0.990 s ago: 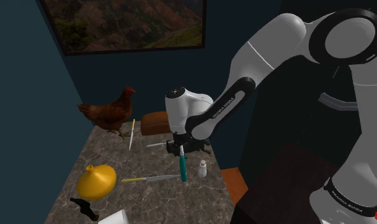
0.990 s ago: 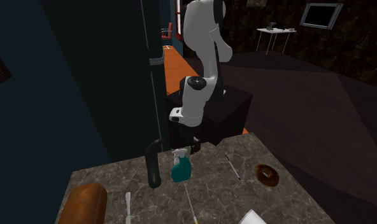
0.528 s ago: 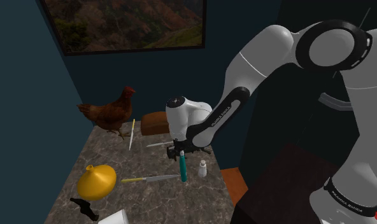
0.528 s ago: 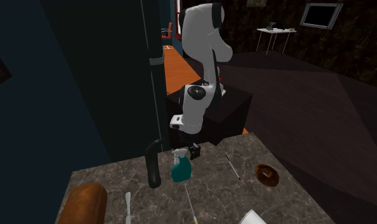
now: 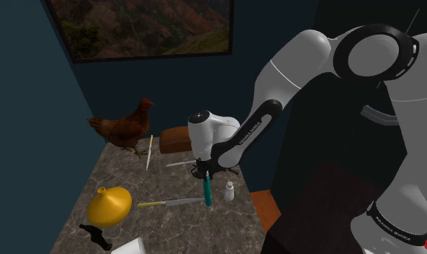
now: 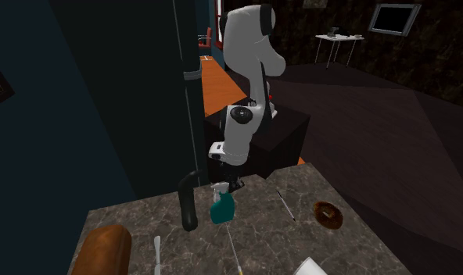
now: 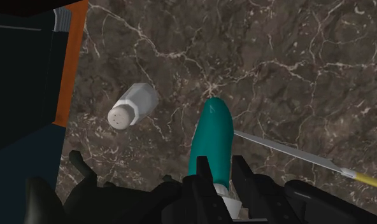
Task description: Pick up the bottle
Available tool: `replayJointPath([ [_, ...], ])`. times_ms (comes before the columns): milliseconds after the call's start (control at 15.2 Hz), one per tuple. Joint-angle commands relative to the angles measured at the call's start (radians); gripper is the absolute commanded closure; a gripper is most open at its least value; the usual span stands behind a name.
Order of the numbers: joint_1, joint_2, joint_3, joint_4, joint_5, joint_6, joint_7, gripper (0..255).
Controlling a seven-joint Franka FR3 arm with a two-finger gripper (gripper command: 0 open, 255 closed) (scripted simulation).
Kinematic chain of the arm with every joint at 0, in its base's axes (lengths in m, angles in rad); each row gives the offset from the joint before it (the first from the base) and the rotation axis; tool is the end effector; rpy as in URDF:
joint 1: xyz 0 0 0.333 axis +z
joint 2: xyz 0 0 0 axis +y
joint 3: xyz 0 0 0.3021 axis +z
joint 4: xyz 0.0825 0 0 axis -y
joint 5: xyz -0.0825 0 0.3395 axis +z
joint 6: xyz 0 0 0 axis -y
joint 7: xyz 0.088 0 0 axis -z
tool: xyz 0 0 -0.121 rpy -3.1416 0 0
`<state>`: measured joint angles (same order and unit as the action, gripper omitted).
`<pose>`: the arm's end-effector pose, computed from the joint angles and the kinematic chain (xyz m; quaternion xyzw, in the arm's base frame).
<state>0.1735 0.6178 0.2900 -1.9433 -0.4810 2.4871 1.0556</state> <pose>0.5217 0.2542 0.1793 0.9903 -0.1253 0.0318 0.0503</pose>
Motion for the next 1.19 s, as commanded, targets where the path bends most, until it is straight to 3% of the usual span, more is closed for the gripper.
replayJointPath([
  [0,0.000,0.000,0.000,0.000,0.000,0.000,0.000,255],
  [1122,-0.043,-0.153,0.063,-0.014,0.088,-0.132,-0.070,255],
])
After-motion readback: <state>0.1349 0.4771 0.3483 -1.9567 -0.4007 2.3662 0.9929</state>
